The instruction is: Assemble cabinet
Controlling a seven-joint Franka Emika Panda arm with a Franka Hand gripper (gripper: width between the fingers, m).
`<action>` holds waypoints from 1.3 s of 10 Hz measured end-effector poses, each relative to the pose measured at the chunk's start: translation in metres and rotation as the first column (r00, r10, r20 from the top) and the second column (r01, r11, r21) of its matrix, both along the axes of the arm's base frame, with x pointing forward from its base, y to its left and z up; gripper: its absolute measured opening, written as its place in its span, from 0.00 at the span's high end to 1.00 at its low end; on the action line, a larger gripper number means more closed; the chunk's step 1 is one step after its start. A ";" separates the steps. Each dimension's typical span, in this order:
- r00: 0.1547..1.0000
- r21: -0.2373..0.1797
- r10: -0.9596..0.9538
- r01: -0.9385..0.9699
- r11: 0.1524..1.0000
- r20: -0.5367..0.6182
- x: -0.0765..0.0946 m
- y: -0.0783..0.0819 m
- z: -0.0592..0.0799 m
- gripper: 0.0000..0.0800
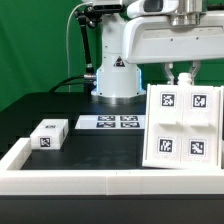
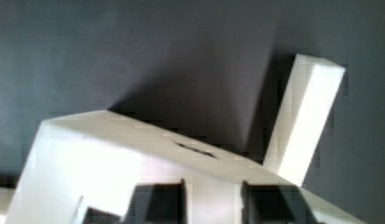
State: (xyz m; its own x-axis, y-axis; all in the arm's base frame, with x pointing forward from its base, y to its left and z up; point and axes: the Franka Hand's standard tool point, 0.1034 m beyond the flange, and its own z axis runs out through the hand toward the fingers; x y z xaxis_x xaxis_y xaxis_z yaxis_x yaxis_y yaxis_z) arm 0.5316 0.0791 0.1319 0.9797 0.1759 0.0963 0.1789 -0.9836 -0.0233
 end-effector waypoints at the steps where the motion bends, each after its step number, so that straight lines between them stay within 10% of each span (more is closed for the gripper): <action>1: 1.000 0.000 0.000 0.000 1.000 0.002 0.002 -0.001 0.000 0.82; 5: 1.000 0.000 0.003 -0.003 1.000 0.003 0.002 0.001 0.000 0.85; 10: 1.000 0.000 0.003 -0.003 1.000 0.003 0.002 0.001 0.000 0.15; 13: 1.000 0.000 0.002 -0.002 1.000 0.003 0.002 0.001 0.000 0.01</action>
Offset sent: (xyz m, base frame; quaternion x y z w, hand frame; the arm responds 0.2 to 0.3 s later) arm 0.0000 0.0000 0.0000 0.0000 0.0000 0.0000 1.0000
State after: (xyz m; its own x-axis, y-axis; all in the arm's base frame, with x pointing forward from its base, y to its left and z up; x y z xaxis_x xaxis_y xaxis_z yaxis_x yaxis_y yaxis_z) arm 0.5339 0.0800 0.1319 0.9790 0.1783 0.0991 0.1813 -0.9832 -0.0229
